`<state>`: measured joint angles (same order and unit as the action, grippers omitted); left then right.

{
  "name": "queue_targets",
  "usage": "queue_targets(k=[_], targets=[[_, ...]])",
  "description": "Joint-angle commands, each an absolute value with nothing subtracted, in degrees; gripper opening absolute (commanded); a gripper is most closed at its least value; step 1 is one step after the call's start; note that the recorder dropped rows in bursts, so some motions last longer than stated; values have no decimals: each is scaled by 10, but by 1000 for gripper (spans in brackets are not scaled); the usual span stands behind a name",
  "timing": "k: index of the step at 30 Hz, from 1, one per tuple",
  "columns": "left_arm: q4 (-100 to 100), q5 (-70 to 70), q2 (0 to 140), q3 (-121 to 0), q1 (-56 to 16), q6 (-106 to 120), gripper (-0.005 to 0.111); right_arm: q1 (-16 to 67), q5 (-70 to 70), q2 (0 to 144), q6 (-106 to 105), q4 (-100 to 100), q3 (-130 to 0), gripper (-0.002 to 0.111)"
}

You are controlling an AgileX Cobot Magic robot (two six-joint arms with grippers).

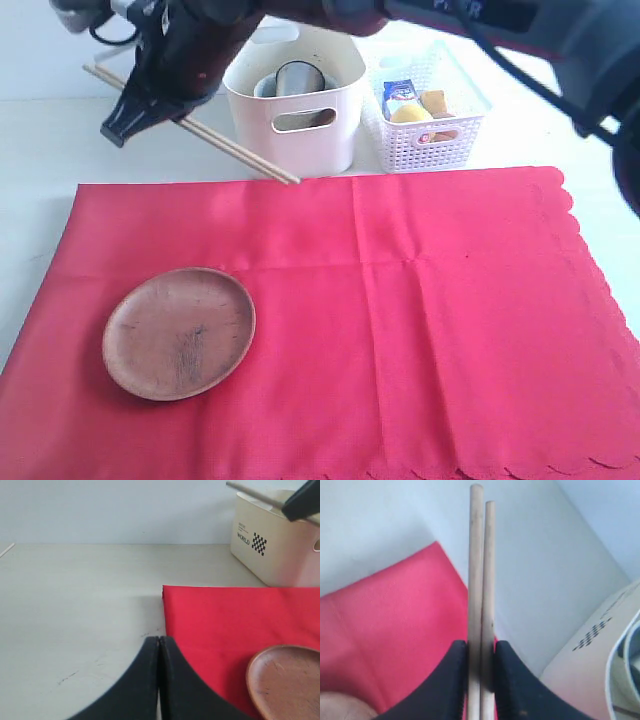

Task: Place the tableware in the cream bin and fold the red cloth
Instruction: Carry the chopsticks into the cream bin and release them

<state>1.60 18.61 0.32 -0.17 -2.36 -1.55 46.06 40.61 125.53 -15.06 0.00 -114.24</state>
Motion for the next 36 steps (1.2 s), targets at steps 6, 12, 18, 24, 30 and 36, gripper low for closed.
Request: queue_targets(k=[6,12,18,24,30,36], targets=[[20,183,0,0,-23,-17,0,431,255,1208,-149,-8,-1141,0],[20,183,0,0,-23,-17,0,407,100,1242,-148,0,-1141,0],[20,183,0,0,-23,-17,0,393,-27,1311,-151,0,-1141,0],[20,183,0,0,-23,-17,0,379,-29,1319,-150,0,-1141,0],[20,183,0,0,-23,-17,0,379,-28,1319,-150,0,-1141,0],[20,183,0,0,-23,-17,0,379,-32,1319,-149,4,-1141,14]])
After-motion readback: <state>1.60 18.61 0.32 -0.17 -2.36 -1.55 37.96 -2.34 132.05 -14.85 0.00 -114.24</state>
